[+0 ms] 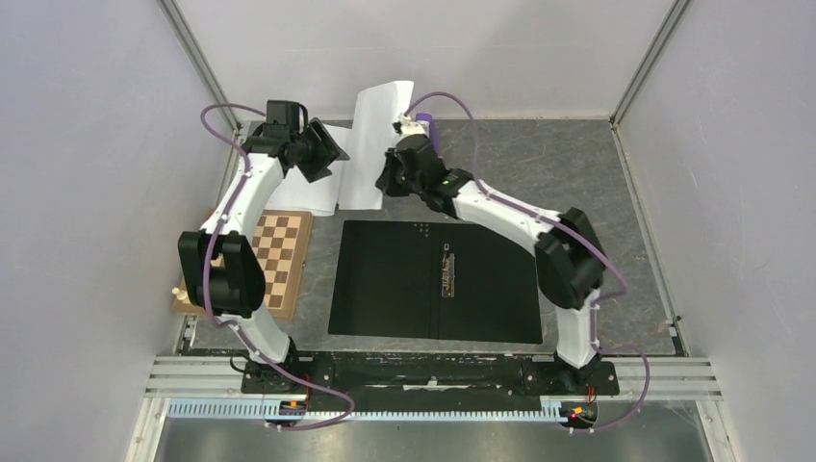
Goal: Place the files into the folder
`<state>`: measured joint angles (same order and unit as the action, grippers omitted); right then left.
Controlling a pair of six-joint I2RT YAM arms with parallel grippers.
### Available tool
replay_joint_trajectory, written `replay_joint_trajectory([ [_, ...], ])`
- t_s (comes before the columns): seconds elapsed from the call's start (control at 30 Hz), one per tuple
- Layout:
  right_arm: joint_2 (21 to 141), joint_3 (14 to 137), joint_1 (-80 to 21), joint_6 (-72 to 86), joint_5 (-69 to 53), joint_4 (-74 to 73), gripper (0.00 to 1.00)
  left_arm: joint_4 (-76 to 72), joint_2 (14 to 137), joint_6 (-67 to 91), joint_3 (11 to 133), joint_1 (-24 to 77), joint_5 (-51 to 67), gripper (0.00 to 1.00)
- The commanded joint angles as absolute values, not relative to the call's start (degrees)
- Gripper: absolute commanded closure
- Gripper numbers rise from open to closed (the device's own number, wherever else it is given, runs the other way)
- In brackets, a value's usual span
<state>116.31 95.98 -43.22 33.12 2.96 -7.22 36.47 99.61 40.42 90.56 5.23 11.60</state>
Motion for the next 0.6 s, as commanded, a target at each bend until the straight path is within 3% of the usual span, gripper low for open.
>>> replay_joint_trajectory([
  [0.0,102.84,84.71,-42.06,31.23,1.66,-11.98,1.0,32.76,92.96,42.54,83.31,6.04,14.66,0.34],
  [0.2,77.41,54.59,-36.9,33.5,-7.56,-13.67,1.0,28.32,83.02,44.16,65.34,12.79,14.07,0.34],
  [0.33,62.77,39.08,-33.94,32.54,-3.19,-21.96,1.0,26.7,80.43,46.72,54.89,20.32,9.51,0.34],
  [0.57,57.92,26.95,-33.74,30.75,7.01,-28.84,1.0,27.27,83.59,53.03,48.23,28.67,0.35,0.34],
])
